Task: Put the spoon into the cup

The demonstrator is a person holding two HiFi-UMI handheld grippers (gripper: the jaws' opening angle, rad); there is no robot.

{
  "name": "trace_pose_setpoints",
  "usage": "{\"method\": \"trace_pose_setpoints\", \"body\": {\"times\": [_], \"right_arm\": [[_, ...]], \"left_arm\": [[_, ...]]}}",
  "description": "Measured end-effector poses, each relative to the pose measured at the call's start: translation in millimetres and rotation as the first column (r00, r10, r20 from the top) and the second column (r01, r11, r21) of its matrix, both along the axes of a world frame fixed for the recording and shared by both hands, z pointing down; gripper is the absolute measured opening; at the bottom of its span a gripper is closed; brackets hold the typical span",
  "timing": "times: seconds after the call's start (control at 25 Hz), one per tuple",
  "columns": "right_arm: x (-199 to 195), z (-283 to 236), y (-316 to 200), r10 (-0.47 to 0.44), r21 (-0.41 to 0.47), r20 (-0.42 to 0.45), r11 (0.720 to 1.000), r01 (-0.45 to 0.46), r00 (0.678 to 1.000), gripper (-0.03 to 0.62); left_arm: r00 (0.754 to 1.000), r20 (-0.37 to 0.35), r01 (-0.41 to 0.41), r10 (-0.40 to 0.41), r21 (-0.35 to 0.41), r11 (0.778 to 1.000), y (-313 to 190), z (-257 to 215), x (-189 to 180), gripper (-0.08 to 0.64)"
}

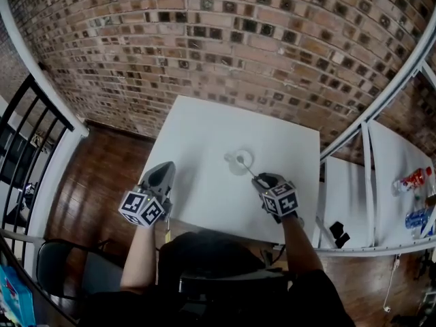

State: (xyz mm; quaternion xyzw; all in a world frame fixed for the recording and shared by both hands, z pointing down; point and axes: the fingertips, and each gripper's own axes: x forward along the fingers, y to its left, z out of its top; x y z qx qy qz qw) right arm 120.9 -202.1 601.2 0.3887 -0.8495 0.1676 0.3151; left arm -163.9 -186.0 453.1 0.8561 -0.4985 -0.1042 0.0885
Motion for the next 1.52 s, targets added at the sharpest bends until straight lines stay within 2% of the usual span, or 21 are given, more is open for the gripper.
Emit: {"method": "trace_pose_setpoints", "body": {"times": [0.44, 0.96, 1.16, 1.28, 1.52], "right_arm": [[-14, -6, -26, -0.007, 0.001, 0.017, 1.000, 0.007, 1.000, 0.129], [-23, 12, -47, -0.007, -0.033, 0.011, 0.999, 0.007, 1.000, 0.129], [-23, 12, -48, -0.010, -0.020, 0.019, 1.000, 0.010, 1.000, 0.132], [-22, 7, -50, 0.001, 0.013, 0.035, 1.000, -0.002, 0.999, 0.199], [-17, -7, -50, 0.034, 0.061, 0.068, 0.997, -0.038, 0.997, 0.199]], "left_arm": [[1.000, -0.010, 0.029, -0.029, 0.015, 0.999, -6, -1, -17, 0.003], [0.997, -0.012, 0.074, -0.073, 0.019, 0.997, -14, -3, -36, 0.003], [0.997, -0.005, 0.072, -0.072, 0.009, 0.997, -15, -1, -35, 0.003], [0.998, -0.003, 0.071, -0.071, 0.006, 0.997, -16, -1, -35, 0.003], [0.999, -0.005, 0.049, -0.049, 0.007, 0.999, -18, -3, -28, 0.003]]}}
